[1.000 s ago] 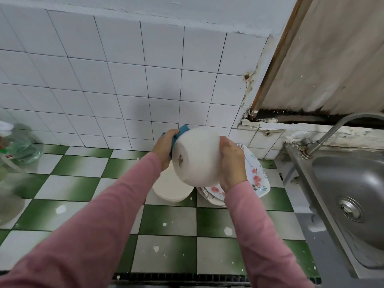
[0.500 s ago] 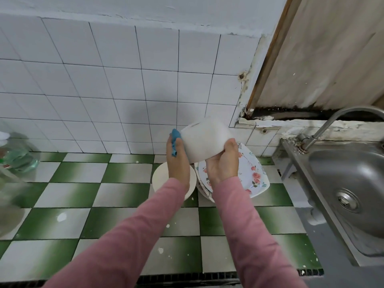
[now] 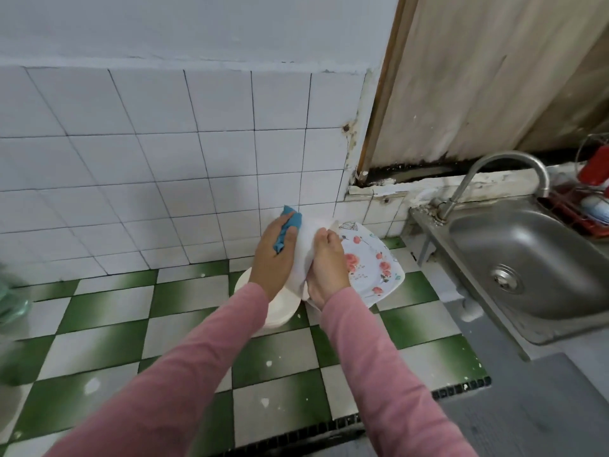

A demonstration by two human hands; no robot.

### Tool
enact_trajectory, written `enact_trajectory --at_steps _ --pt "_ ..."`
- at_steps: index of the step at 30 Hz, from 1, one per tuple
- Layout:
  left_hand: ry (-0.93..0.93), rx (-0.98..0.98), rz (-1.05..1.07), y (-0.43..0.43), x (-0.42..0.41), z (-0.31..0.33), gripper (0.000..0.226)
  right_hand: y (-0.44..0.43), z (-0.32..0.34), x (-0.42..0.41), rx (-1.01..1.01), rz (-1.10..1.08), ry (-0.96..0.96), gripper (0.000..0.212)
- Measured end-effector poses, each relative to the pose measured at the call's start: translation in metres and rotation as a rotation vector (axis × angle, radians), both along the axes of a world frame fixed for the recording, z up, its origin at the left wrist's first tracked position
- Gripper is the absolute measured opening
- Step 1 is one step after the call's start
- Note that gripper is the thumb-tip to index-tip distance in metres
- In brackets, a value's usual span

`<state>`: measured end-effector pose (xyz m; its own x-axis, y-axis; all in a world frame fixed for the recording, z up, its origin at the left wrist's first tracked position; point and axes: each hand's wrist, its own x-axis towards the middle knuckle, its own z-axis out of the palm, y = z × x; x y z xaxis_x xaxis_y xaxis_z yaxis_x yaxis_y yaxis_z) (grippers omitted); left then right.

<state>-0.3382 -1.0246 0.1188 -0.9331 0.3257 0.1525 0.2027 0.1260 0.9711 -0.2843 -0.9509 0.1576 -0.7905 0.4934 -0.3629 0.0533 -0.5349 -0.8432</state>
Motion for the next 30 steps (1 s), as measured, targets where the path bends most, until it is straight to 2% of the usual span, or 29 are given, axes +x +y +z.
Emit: enact_trajectory --at_steps 1,3,6,8,11,15,16,19,22,23,26,30 --pt "-0.086 -0.001 -0.010 -0.002 -0.001 0.003 0.031 0.001 0.003 0.005 0.047 -0.006 -0.042 0.023" --pt "-0.134 -0.030 -0.038 -0.003 -0.002 0.009 0.035 0.006 0.010 0.016 0.109 -0.070 -0.076 0.023" --pt "-0.198 -0.012 -0.110 0.007 0.007 0.022 0.039 0.019 0.020 0.039 0.153 -0.177 -0.092 0.034" --pt "-0.245 0.003 -0.159 0.019 0.018 0.031 0.041 0.030 0.022 0.058 0.215 -0.232 -0.087 0.026" --pt "-0.340 0.026 -0.209 0.043 0.035 0.035 0.042 0.049 0.026 0.093 0.350 -0.314 -0.095 0.027" --pt "-0.629 0.086 -0.242 0.086 0.061 0.024 0.062 0.079 0.035 0.155 0.382 -0.515 -0.044 0.023" --pt "-0.656 0.075 -0.257 0.096 0.071 0.023 0.058 0.086 0.037 0.171 0.369 -0.566 -0.032 0.022" --pt "-0.710 0.055 -0.328 0.125 0.108 0.018 0.049 0.103 0.043 0.221 0.324 -0.715 0.011 0.018" --pt "-0.726 0.050 -0.436 0.156 0.146 0.015 0.066 0.121 0.040 0.269 0.285 -0.865 0.025 0.018" --pt "-0.731 0.033 -0.477 0.168 0.159 0.014 0.066 0.127 0.038 0.285 0.270 -0.913 0.027 0.018" --pt "-0.708 0.025 -0.598 0.203 0.200 0.019 0.051 0.145 0.033 0.328 0.240 -1.023 0.020 0.019" --pt "-0.698 0.004 -0.768 0.258 0.255 0.022 0.073 0.178 0.031 0.381 0.222 -1.133 0.041 0.026"
